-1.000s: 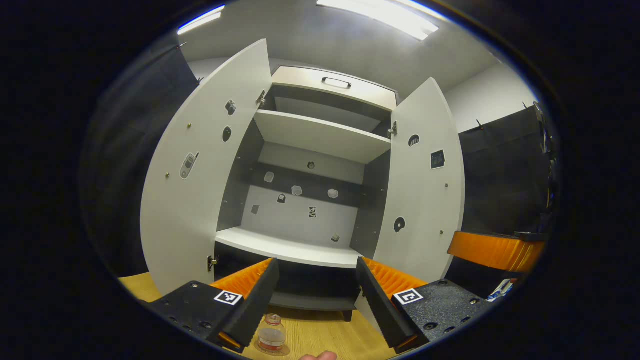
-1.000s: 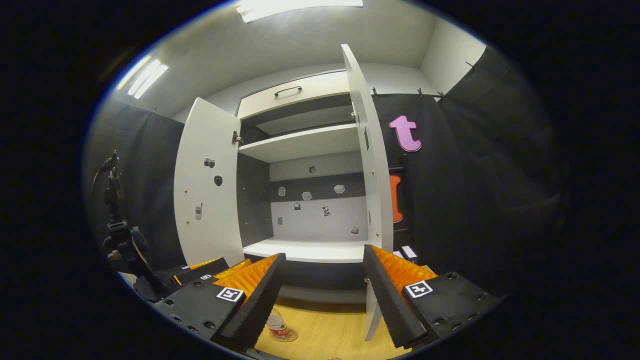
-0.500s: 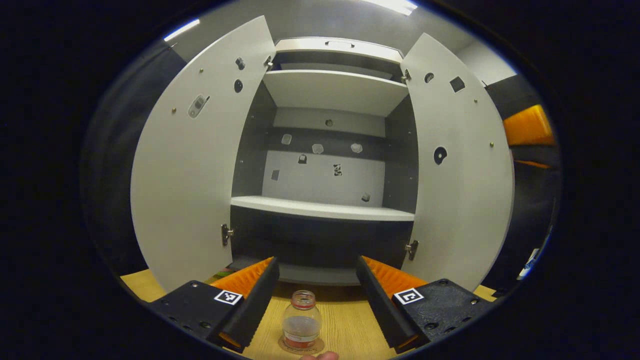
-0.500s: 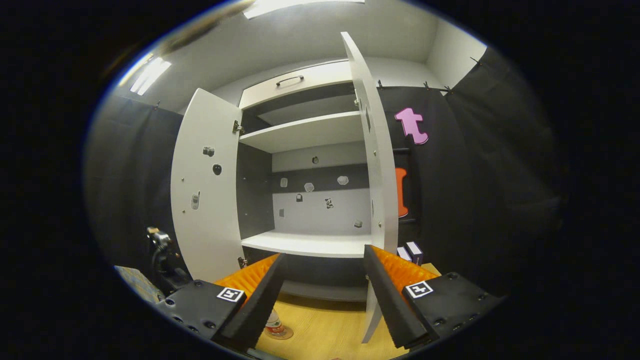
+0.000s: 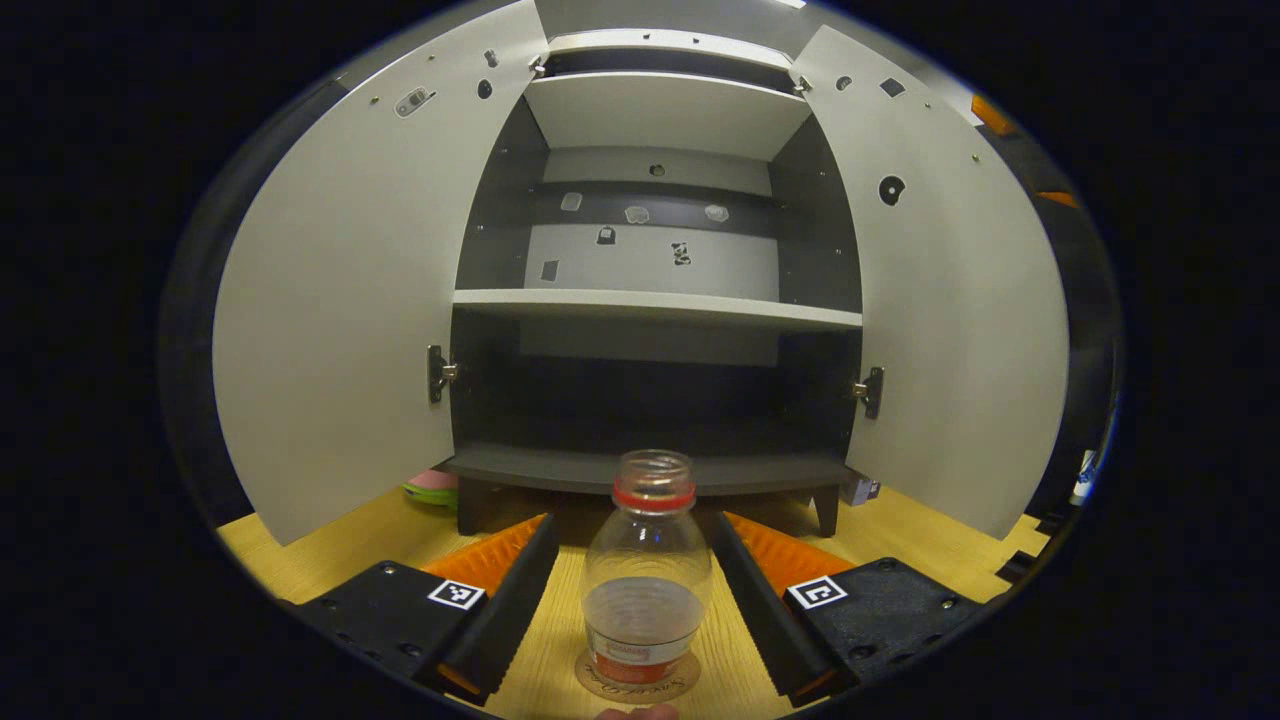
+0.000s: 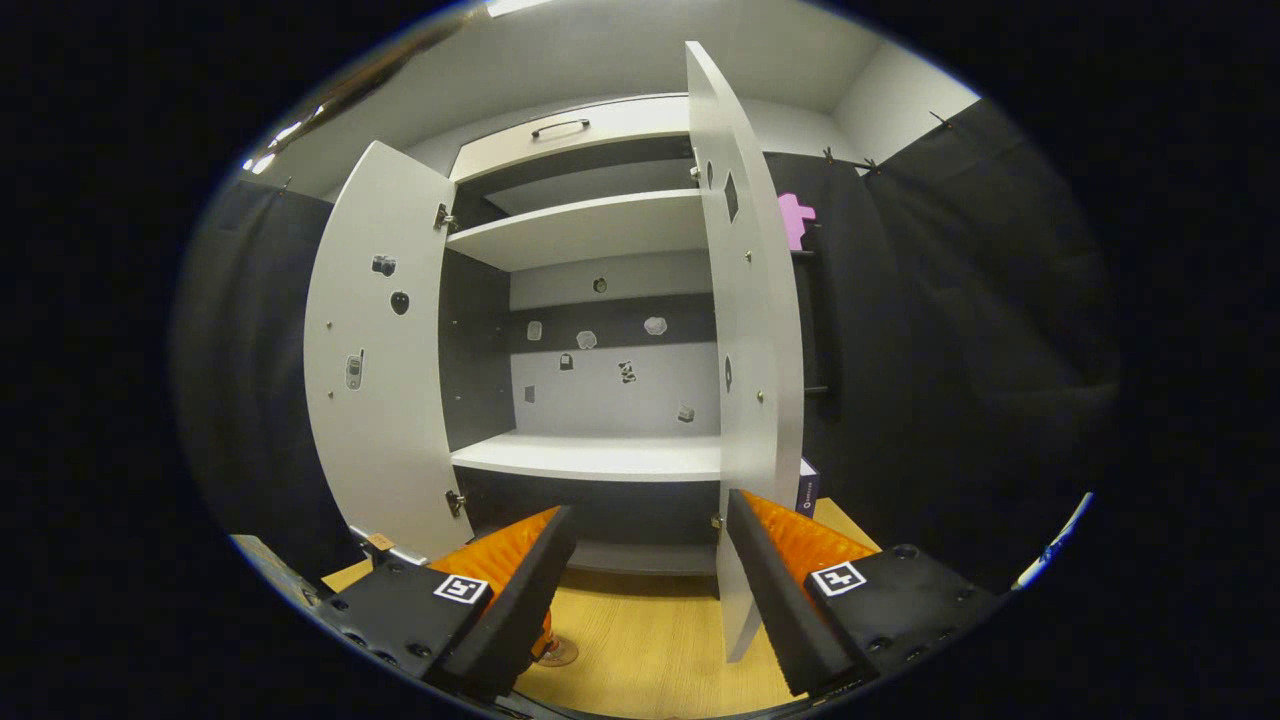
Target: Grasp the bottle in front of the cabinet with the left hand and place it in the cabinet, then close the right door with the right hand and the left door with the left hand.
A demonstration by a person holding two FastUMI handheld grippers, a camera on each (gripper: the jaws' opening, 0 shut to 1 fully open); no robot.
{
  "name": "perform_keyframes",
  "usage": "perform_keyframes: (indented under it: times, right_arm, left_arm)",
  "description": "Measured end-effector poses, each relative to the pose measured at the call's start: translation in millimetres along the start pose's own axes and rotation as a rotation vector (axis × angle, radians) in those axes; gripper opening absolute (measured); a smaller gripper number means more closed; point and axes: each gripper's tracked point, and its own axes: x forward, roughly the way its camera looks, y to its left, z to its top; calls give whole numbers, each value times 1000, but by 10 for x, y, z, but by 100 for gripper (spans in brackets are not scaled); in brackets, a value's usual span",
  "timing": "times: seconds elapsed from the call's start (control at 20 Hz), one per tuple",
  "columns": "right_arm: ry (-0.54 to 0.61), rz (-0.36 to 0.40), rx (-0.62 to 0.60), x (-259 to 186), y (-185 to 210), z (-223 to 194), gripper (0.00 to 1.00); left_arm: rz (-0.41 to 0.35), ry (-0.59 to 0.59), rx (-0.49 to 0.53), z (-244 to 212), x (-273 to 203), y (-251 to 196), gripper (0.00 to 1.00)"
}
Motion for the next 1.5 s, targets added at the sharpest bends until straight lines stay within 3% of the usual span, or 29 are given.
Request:
perform_keyframes:
  times: [0.2,0.25,0.4,0.45,0.5,0.55,0.6,0.65,0.7,0.9,1.05,1.2,1.25,1.3,1.5]
  right_arm:
    - [17,-39,-11,-16,-53,-30,94]
    - [14,-43,-7,-15,-49,-27,100]
    - [4,-45,-16,-21,-50,-10,100]
    - [4,-42,-23,-28,-45,-10,94]
    - [3,-38,-26,-27,-36,-1,100]
    - [3,-33,-26,-29,-30,-1,100]
    - [4,-26,-24,-25,-18,-9,100]
    - [3,-19,-20,-25,-6,-12,94]
    - [5,-14,-17,-26,0,-26,100]
    - [6,-12,-38,-13,-16,-76,100]
    - [-5,-22,-49,-42,-34,-90,100]
    - [-15,-48,-51,-85,-70,-114,100]
    - [-13,-56,-45,-96,-78,-117,94]
    - [-9,-63,-39,-110,-83,-132,100]
    - [15,-78,-15,-219,-36,-169,100]
  left_arm:
    - [-17,45,-51,-259,9,-2,95]
    - [-13,52,-53,-314,15,9,95]
    - [-14,57,-36,-402,-1,20,95]
    - [-26,46,-30,-397,-44,-12,94]
    - [-19,41,-24,-371,-76,-1,91]
    - [-24,52,-20,-377,-107,3,74]
    - [-36,71,-25,-361,-134,-18,73]
    - [-47,89,-37,-321,-162,-16,71]
    - [-59,101,-50,-237,-201,-18,71]
    - [-71,74,-104,488,-322,95,71]
    - [-91,9,-86,1317,-275,164,71]
    - [-111,-28,-53,2035,-57,152,71]
    - [-125,-45,-65,2218,17,110,71]
    - [-139,-60,-82,2400,121,66,70]
    - [-167,-105,-107,2905,596,-73,71]
